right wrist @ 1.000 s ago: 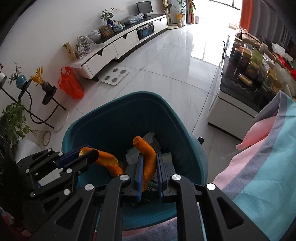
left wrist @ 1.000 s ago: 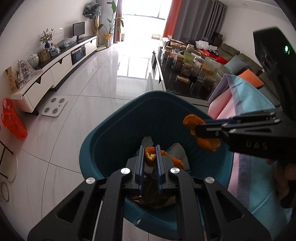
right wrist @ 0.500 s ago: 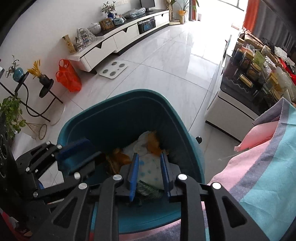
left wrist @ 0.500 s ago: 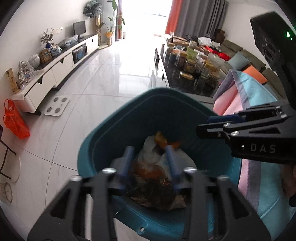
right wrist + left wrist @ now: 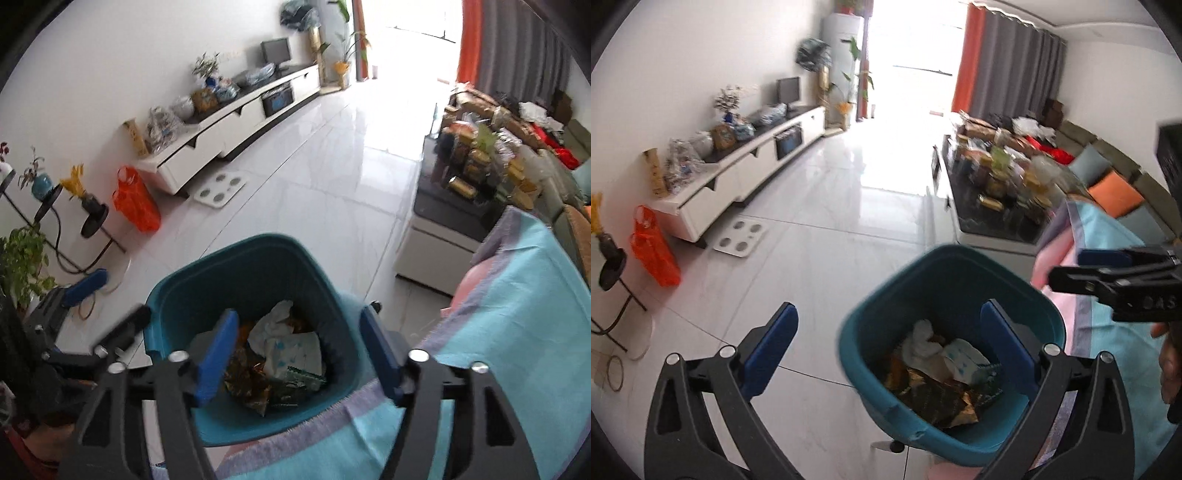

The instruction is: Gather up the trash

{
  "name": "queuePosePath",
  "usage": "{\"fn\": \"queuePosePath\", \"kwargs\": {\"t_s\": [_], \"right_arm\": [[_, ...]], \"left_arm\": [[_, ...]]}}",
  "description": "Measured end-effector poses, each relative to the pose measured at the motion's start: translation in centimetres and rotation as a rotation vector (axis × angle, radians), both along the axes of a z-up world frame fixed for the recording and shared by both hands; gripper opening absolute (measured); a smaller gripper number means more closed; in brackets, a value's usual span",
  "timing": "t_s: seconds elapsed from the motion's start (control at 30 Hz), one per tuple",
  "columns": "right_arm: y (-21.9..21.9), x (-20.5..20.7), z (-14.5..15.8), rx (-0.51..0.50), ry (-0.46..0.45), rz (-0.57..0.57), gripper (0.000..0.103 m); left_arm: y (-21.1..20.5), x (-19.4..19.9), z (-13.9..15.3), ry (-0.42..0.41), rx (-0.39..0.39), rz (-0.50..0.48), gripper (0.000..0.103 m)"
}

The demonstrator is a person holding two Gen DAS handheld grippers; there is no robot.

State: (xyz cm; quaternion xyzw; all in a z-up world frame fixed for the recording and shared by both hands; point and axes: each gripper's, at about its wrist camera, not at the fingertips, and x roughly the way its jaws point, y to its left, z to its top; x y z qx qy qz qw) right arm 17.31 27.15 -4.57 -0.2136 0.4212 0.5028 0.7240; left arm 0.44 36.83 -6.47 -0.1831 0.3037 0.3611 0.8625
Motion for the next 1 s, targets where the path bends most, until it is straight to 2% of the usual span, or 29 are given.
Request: {"fn": "queuePosePath", "kwargs": {"t_s": [0.1,0.23,0.37,0.63,1.0], "right_arm": [[-1.4,-0.3,1.2,0.049,-0.023,-0.020,0.085],[-3.4,-0.8,2.6,0.106,-0.072,-0.049,0.096],[-5.9,-1.0,4.1,0.161,-0.113,-0.090,0.096],[-13.8,-1.8,6.5,0.267,-0.222,-0.199,0.096],[-25.1,-2.0,8.1,0.336,-0.321,-0.390,0.096]], "left_arm": [[0.0,-1.7,1.4,-0.019,0.017,0.027,0.098],[-0.6,-3.5,3.3,-0.045,0.026,0.049,0.098],[-2.1,-4.3,5.3,-0.105,0.036,0.030,0.098],[-8.0,-3.2,9.3,-0.178,0.145,-0.067,0.098],[-16.4,-0.2,11.4,-0.240,0.194,-0.273,0.098]]}}
